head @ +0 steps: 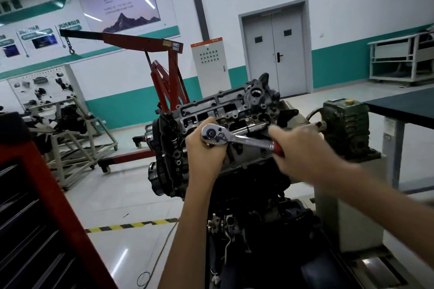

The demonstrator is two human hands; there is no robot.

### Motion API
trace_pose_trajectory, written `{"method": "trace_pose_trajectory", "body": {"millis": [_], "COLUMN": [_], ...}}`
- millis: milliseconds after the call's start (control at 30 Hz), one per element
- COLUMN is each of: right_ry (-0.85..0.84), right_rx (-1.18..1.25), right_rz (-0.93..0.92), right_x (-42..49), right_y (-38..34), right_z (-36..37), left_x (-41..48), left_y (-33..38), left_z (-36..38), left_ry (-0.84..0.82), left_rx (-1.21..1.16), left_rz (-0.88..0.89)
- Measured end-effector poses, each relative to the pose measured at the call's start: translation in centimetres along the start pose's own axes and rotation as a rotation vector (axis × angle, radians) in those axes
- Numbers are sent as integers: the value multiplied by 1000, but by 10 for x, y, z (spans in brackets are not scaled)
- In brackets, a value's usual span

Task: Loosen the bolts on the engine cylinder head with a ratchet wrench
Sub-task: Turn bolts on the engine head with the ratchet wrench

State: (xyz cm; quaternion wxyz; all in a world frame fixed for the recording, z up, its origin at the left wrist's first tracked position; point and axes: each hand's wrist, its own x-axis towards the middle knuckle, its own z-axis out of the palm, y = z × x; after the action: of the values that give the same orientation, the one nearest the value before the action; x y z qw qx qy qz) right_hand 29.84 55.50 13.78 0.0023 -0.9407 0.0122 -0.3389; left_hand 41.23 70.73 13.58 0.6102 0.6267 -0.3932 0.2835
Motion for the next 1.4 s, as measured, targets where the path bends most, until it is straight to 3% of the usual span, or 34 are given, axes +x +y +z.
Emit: {"method": "trace_pose_trajectory", "body": {"millis": [167,267,400,533,633,700,867,967,1033,1133,1267,1400], "right_ry": [-13,11,-111,-133,-26,-38,-53,-48,-37,-61,-170,-44], "right_rx": [700,813,518,17,-189,-183,292,718,831,666,164,-198], "right_rz": [250,281,55,-221,-263,-212,98,234,262,163,-117,-231], "right_x": [-47,-48,-31,21,46,39,-28,-50,-51,-44,-4,40], "right_y": [-77,-92,-40,19,31,24,-30,-79,-91,-63,5,35], "right_z": [56,65,35,-18,-41,-36,22,56,65,53,3,-41], "left_x": [-2,-1,4,13,17,12,-5,-7,-5,-2,6,15], "left_y": [11,15,10,11,14,10,7,8,7,5,10,16], "left_z": [18,21,8,-7,-9,-8,6,23,26,15,-2,-7], "left_ry": [87,89,70,-157,-238,-154,87,122,97,42,-148,-316], "left_rx": [-162,-193,-170,23,64,66,-22,-198,-315,-261,34,77], "left_rz": [-43,-100,-95,19,49,32,26,-12,-71,-94,-3,63]}}
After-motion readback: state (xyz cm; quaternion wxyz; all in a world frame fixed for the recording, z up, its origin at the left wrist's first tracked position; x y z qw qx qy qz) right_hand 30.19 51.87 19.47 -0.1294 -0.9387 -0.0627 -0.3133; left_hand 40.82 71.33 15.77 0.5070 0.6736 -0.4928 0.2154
